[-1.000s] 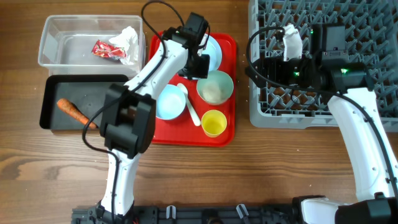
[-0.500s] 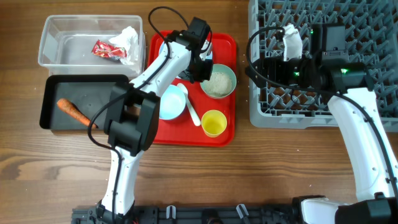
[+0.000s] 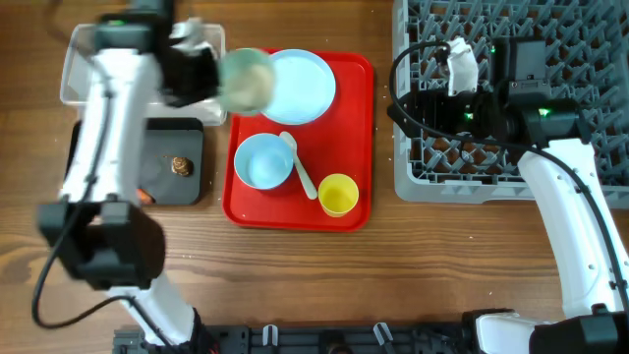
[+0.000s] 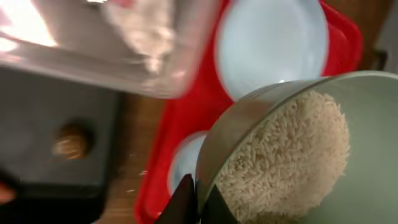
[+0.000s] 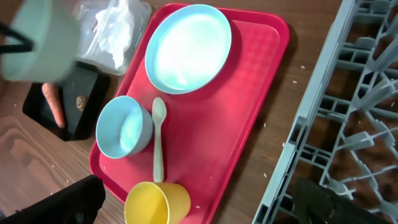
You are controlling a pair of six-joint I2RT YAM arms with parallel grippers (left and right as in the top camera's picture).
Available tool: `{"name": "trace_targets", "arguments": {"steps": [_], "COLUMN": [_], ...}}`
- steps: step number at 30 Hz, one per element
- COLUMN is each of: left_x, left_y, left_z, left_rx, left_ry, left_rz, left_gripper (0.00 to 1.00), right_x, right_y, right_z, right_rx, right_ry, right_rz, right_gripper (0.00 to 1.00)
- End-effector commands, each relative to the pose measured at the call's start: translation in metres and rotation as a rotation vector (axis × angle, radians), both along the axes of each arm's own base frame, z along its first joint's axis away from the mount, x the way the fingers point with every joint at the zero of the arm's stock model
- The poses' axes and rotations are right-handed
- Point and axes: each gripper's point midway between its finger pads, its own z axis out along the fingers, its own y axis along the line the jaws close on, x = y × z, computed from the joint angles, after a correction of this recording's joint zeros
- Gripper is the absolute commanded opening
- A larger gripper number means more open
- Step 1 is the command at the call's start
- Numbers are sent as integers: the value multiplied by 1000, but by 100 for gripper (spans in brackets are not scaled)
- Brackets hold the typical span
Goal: Sort waste into correct bins and load items into the dishwasher rack
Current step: 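Tip the green bowl over the black tray to pour out rice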
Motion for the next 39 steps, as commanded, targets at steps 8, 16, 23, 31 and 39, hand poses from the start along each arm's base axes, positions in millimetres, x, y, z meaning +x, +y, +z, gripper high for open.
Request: {"name": "trace_targets", "arguments": {"steps": [8,16,23,31,39], "left_x": [-80,-103,-94,-91,-89], "left_y": [203,262,290,294,284], "left_z": [9,32,52,52,3], "left_rx": [392,778,946,1018,1209], "left_ry": [210,247,179,237,305], "left_rz": [507,613,655,448,363], "left_gripper": [4,4,4,4,4], "right_x": [6,7,8,12,14], "right_y": [-1,-1,-1,-14,-13], "right_z": [5,5,6,-1,-1], "right_rx": [-1,-1,-2,-69,-69], "right_ry": [-15,-18,-26,-26,-28], "right_rz": [-9,-9,-7,-57,-56], "right_gripper": [100,100,100,100,100]}}
